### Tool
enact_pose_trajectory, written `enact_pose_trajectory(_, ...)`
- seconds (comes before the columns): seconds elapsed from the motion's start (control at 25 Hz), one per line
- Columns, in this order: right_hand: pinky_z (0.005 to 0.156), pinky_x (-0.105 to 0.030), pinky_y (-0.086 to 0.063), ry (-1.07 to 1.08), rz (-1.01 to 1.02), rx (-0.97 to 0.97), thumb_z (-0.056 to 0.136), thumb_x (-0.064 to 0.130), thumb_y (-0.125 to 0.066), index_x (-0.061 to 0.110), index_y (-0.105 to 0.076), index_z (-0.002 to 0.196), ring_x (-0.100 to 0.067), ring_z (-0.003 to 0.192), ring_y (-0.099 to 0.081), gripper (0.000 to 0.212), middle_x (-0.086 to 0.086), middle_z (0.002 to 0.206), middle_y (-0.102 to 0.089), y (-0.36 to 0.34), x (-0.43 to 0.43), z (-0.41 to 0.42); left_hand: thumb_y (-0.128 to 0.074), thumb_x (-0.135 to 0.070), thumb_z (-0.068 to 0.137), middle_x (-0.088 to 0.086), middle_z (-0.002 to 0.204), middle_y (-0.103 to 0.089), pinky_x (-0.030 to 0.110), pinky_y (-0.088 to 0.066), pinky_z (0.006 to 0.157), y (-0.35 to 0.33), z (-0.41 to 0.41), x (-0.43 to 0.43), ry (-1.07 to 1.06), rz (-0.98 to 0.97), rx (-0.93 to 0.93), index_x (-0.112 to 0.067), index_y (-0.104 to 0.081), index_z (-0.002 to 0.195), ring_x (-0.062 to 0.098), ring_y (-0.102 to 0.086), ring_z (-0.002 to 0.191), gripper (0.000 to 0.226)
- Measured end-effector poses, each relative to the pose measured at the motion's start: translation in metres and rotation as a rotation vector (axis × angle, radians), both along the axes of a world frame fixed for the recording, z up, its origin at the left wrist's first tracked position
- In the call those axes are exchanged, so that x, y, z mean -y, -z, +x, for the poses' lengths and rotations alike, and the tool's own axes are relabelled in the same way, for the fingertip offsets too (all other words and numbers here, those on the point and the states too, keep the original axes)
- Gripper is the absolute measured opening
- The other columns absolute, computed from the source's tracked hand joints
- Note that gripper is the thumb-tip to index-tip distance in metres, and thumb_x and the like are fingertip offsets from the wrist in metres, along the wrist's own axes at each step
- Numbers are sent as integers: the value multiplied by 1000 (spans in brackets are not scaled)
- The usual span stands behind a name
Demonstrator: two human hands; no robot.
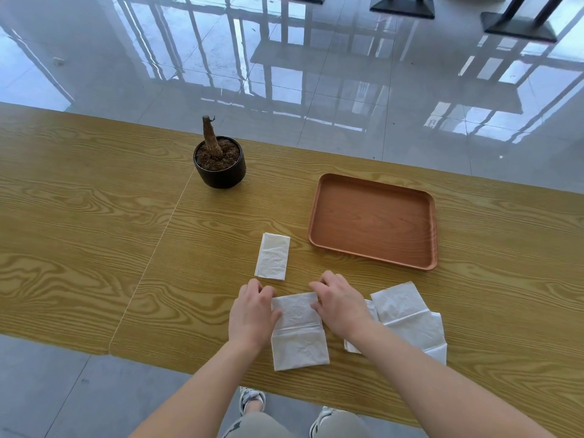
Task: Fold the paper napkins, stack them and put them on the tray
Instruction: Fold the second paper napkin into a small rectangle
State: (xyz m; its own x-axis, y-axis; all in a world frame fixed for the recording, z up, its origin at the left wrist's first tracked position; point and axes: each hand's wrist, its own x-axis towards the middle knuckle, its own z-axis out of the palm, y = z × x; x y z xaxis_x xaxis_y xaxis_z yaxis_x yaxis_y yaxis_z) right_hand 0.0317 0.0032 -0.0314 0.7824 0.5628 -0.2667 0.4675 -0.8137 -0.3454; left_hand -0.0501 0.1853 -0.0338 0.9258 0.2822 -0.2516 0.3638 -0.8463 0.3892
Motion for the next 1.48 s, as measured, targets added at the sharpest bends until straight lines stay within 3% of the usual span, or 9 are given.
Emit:
enact_pose_trajectory(0.24,80,-37,-52,-33,-35,5,93,15,-55,18,-61,116,-21,109,-45,24,0,112,-49,6,-3,3,-69,-20,83,-7,96,-56,32,-47,84,-2,9,2,-34,-91,-17,-24,-63,93,17,-51,99,13)
enact_pose_trajectory(0.4,80,-35,-52,-3,0,-38,91,21,-59,26,-60,125,-18,107,-43,34,3,112,-46,8,-2,4,-64,-9,81,-10,80,-63,33,-50,70,-1,5,2,-121,-236,55,-24,-62,96,15,-59,81,22)
enact_pose_trajectory(0.48,81,-34,-51,31,18,-88,89,28,-64,32,-56,130,-15,108,-41,42,6,113,-44,7,-3,6,-67,-10,81,-11,79,-63,30,-51,71,-1,2,2,-140,-292,82,-24,-68,108,10,-59,78,30)
enact_pose_trajectory(0.56,84,-33,-50,51,24,-125,88,34,-67,37,-55,132,-14,109,-39,46,8,112,-42,5,-3,8,-69,-10,81,-13,82,-65,30,-52,75,-2,0,1,-143,-309,104,-23,-74,103,8,-60,80,26)
enact_pose_trajectory(0.68,85,-33,-49,33,47,-132,88,33,-67,34,-62,120,-14,108,-39,33,9,111,-44,0,-3,8,-73,-10,80,-12,82,-68,34,-55,75,-5,-4,-1,-159,-351,141,-24,-77,85,7,-62,80,15)
enact_pose_trajectory(0.84,83,-29,-47,10,153,-65,89,29,-69,22,-69,93,-14,100,-43,9,10,104,-55,-11,5,-1,-78,-8,77,-11,79,-67,33,-54,71,-12,-15,0,-165,-382,200,-22,-76,76,6,-61,78,15)
enact_pose_trajectory(1.16,80,-33,-49,-29,160,-90,91,24,-66,25,-71,97,-13,102,-47,8,8,102,-57,-20,28,-45,-81,-11,76,-16,81,-61,27,-48,68,-13,-60,16,-108,-340,242,-24,-73,77,8,-57,86,16)
enact_pose_trajectory(1.32,73,-29,-48,-17,149,-72,91,21,-63,27,-71,98,-12,102,-47,12,9,102,-55,-14,31,-59,-83,-6,72,-11,79,-62,32,-51,62,-12,-72,17,0,-235,270,-21,-73,75,14,-57,81,18)
enact_pose_trajectory(1.48,71,-33,-51,-59,83,-38,91,19,-57,26,-69,99,-15,103,-47,16,7,102,-54,-9,31,-67,-85,-1,62,-6,77,-61,33,-51,56,-7,-79,16,200,-118,300,-19,-70,70,19,-59,75,25)
